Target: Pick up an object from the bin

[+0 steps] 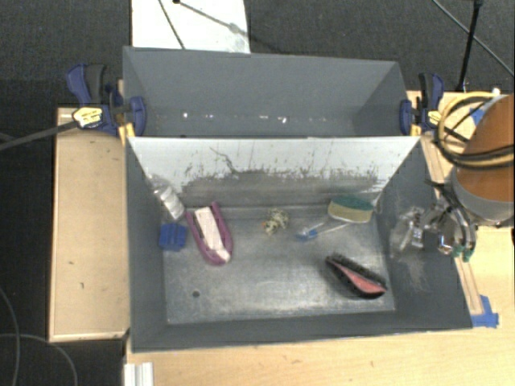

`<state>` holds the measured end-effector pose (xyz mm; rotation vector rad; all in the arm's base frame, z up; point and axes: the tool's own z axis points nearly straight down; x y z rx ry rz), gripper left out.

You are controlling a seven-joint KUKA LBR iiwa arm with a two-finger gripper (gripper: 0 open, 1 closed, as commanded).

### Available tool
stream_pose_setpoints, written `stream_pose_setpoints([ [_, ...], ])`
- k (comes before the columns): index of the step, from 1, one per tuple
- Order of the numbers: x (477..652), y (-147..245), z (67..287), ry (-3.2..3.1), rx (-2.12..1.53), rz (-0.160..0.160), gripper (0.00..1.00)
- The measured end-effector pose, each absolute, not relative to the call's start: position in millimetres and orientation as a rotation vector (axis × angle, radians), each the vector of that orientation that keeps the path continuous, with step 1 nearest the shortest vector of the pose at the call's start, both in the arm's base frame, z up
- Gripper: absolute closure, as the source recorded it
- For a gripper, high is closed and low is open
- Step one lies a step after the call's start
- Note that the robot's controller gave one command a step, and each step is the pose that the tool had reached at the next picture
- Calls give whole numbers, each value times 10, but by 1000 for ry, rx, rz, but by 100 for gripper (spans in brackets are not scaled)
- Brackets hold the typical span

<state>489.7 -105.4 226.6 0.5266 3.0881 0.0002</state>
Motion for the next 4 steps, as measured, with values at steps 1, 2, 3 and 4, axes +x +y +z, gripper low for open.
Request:
stream_pose_setpoints([
  [1,4894,-1054,2222,3094,528,0,0],
  [2,4968,-689,894,3136,283,4,0],
  [3,5001,-707,944,3124,285,1,100],
  [4,4987,-520,2432,3124,207,0,100],
])
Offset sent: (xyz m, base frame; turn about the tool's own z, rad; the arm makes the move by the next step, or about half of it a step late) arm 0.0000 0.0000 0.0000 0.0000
